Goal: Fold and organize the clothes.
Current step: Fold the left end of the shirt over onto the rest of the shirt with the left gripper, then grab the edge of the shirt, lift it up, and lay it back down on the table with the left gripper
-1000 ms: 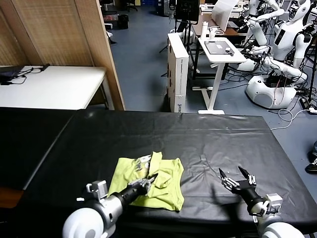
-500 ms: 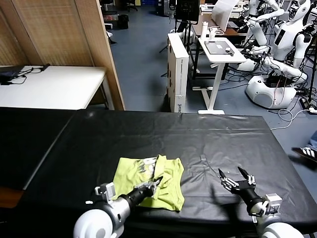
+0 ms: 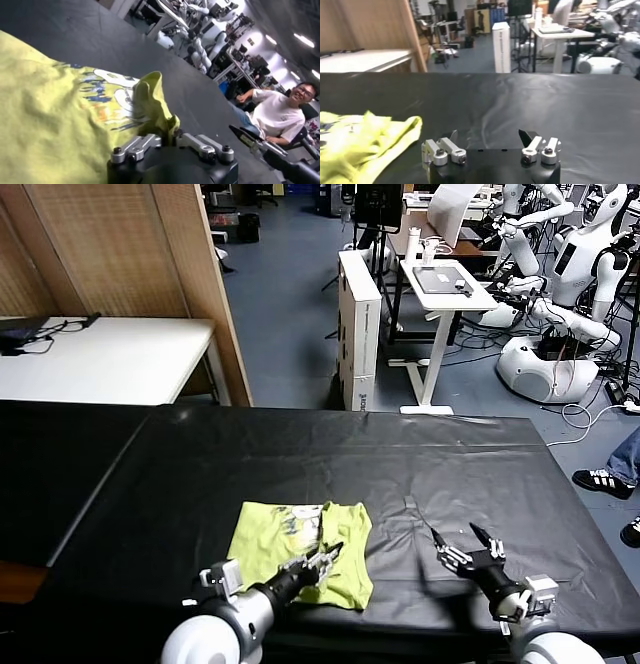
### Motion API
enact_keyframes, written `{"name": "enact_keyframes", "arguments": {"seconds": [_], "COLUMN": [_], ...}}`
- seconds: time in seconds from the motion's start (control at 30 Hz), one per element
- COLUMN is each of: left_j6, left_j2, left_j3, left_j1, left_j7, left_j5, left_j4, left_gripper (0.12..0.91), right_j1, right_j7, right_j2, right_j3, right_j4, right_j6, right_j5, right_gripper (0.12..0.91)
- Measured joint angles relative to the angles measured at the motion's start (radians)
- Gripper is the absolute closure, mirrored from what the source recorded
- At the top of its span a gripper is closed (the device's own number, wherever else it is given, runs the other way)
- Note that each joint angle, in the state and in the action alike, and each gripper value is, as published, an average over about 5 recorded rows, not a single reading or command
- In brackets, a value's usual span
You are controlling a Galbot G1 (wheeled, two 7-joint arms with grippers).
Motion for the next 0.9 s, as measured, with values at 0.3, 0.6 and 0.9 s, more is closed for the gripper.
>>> {"name": "enact_keyframes", "arguments": {"seconds": [0.3,0.6,0.9], "left_j6": [0.000,-0.040,-0.075], "left_j2": [-0.008,0.071,0.049], "left_j3": [-0.076,-0.188,-0.211], "left_j1": [-0.011,0.025,0.063], "left_j7": [0.012,0.055,0.064], "left_j5": [-0.002,0.101,0.210], "left_j4": [-0.058,-0.079,-0.081], "left_gripper": [0.124,0.123,0.123], "right_j1": [0.045,0.267,0.468], "right_j7": [-0.022,0.077,0.102], "right_j2": [-0.098,-0.157,-0.114], "right_j3": [-0.109,-0.357,-0.575], "right_j4": [0.059,0.028,-0.032], "right_j6": [-0.015,-0.142,-0.219], "right_j5": [0.000,-0.069,-0.097], "right_gripper": [0.118,0.118,0.118]}}
